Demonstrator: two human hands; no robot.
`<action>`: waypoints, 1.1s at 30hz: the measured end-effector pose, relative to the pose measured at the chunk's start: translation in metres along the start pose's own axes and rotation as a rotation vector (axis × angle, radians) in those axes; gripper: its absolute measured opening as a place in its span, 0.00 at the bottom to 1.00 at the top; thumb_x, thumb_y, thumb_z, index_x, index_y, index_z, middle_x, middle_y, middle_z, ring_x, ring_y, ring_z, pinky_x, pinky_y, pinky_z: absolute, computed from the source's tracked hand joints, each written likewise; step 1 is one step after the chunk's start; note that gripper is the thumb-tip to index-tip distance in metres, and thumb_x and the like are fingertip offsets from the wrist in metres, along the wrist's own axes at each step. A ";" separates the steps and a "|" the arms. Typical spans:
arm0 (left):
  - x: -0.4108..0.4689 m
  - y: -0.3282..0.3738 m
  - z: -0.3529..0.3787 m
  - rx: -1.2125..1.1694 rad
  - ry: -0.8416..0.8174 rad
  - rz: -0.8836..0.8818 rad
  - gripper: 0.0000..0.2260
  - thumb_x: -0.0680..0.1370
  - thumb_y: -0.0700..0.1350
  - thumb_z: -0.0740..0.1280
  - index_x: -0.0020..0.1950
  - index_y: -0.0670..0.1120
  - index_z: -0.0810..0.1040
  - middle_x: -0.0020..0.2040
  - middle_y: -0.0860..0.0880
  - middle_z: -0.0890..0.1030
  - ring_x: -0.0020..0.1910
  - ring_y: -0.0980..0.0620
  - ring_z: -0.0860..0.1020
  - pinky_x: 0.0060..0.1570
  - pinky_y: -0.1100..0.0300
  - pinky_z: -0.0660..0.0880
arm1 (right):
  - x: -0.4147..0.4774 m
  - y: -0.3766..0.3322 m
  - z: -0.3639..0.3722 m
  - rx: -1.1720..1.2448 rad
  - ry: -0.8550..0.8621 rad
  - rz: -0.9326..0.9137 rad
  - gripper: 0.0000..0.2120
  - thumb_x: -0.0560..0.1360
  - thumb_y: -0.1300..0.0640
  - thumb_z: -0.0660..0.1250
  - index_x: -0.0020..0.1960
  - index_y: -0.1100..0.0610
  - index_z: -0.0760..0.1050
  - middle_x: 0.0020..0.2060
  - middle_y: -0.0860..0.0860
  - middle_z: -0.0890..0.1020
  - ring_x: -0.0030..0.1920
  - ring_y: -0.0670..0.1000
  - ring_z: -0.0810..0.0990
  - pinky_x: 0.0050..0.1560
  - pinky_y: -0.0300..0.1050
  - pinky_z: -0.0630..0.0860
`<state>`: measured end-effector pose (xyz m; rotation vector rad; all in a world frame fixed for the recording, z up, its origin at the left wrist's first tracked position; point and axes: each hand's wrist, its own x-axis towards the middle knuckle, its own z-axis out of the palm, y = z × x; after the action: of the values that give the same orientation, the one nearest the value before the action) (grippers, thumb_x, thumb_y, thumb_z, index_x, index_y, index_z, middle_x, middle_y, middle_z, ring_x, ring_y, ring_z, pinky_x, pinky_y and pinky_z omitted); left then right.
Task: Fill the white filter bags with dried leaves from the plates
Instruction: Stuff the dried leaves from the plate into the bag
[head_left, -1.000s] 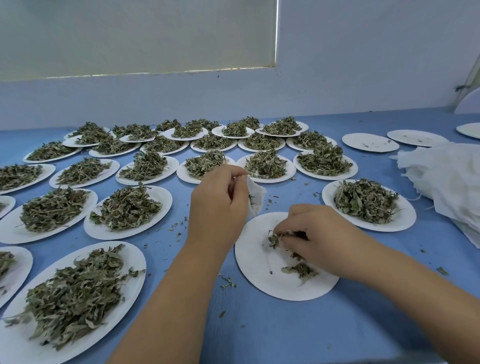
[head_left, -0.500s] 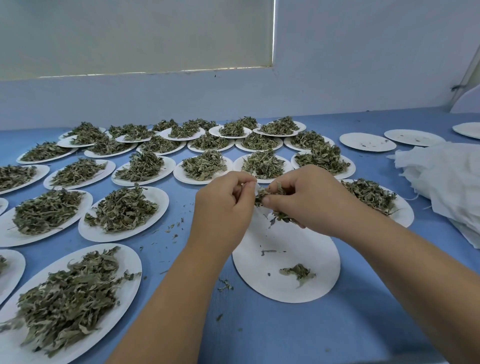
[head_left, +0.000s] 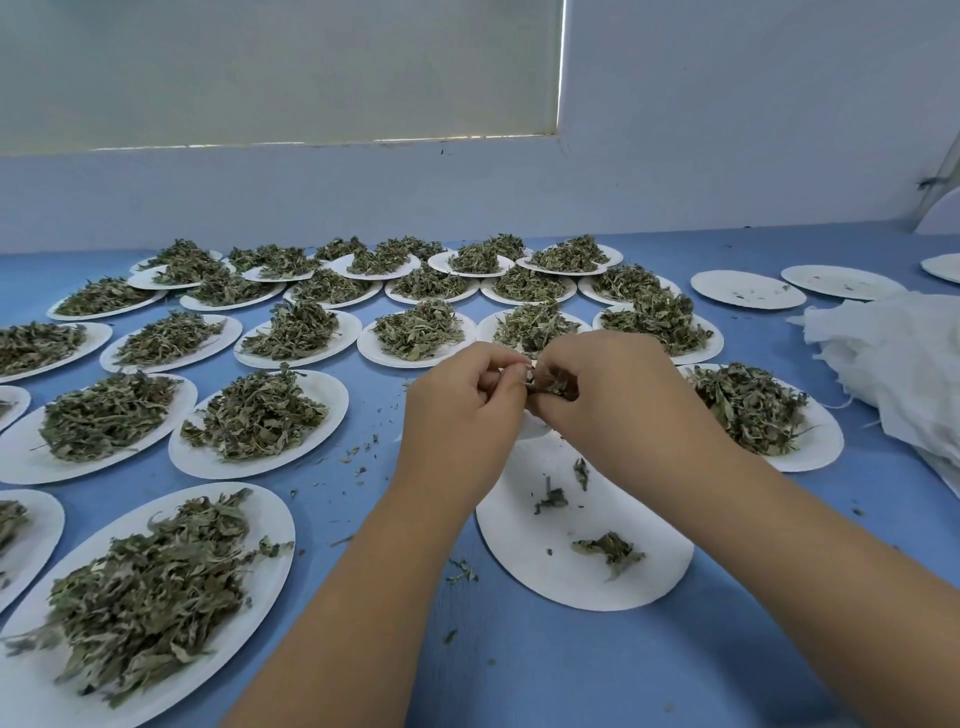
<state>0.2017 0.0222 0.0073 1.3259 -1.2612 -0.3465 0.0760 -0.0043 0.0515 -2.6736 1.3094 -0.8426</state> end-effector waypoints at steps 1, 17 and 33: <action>0.000 0.001 0.000 -0.008 -0.003 -0.010 0.11 0.77 0.41 0.67 0.41 0.58 0.80 0.34 0.54 0.81 0.28 0.62 0.73 0.30 0.70 0.68 | 0.002 -0.001 0.000 -0.052 -0.036 -0.011 0.08 0.75 0.53 0.65 0.42 0.57 0.78 0.33 0.49 0.75 0.36 0.49 0.71 0.38 0.46 0.70; -0.002 0.004 0.002 -0.120 -0.034 -0.079 0.10 0.77 0.39 0.67 0.41 0.53 0.81 0.29 0.57 0.77 0.28 0.63 0.73 0.30 0.71 0.69 | 0.014 -0.009 0.000 -0.357 -0.378 0.021 0.10 0.79 0.60 0.59 0.43 0.60 0.76 0.31 0.50 0.65 0.27 0.48 0.62 0.25 0.38 0.54; -0.003 0.011 0.001 -0.258 -0.037 -0.133 0.10 0.78 0.36 0.65 0.43 0.48 0.82 0.33 0.51 0.81 0.31 0.59 0.78 0.29 0.68 0.73 | 0.031 -0.022 -0.008 -0.360 -0.510 0.134 0.11 0.77 0.59 0.63 0.36 0.55 0.69 0.29 0.49 0.69 0.25 0.48 0.65 0.24 0.37 0.58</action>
<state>0.1954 0.0275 0.0148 1.1884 -1.1195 -0.6095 0.1033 -0.0116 0.0784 -2.7283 1.5793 0.1082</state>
